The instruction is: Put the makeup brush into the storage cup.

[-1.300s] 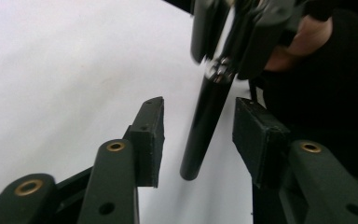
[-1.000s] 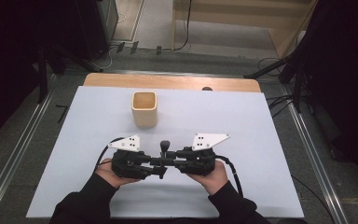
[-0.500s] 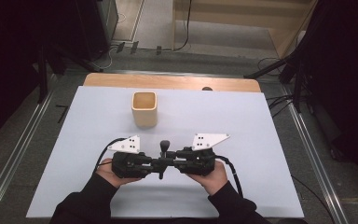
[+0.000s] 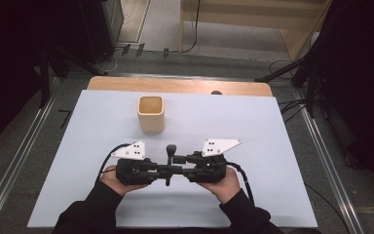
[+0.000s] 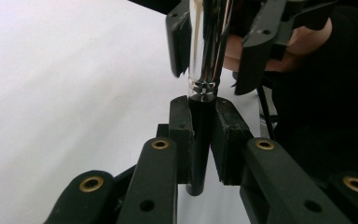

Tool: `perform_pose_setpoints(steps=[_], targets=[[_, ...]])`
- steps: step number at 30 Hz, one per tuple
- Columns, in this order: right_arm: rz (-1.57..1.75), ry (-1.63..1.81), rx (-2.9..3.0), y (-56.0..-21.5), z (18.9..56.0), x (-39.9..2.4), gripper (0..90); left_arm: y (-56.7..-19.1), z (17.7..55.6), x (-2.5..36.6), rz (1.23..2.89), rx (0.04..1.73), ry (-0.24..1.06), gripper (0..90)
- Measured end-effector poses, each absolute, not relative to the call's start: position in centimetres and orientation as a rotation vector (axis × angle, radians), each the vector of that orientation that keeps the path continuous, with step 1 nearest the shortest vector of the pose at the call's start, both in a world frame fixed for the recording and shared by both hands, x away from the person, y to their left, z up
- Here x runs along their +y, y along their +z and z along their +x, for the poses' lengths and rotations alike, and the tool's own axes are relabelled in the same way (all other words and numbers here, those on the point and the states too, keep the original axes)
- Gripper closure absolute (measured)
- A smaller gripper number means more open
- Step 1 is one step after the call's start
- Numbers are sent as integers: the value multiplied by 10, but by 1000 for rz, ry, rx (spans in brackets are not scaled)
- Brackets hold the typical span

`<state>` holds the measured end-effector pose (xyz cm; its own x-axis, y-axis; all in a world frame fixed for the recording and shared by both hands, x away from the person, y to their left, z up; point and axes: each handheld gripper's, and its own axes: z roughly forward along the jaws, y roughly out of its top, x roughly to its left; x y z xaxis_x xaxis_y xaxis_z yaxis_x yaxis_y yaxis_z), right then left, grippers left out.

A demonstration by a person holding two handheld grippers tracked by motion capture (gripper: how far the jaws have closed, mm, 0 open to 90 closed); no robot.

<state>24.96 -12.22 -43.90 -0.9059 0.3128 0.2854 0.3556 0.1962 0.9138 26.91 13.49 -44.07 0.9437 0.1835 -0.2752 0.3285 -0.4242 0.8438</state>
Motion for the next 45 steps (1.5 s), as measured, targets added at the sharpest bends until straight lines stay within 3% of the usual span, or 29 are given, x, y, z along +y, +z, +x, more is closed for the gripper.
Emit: perform_pose_setpoints(steps=[23, 36, 45], targets=[[-687, -1930, -2554, -445, 251, -149, 328, -433, 277, 154, 2010, 442, -133, 800], [-715, -1915, -2611, -455, 249, -154, 212, -429, 281, 157, 2004, 461, -120, 799], [-719, -1923, -2613, -457, 244, -165, 211, -428, 281, 157, 1999, 461, -115, 799]])
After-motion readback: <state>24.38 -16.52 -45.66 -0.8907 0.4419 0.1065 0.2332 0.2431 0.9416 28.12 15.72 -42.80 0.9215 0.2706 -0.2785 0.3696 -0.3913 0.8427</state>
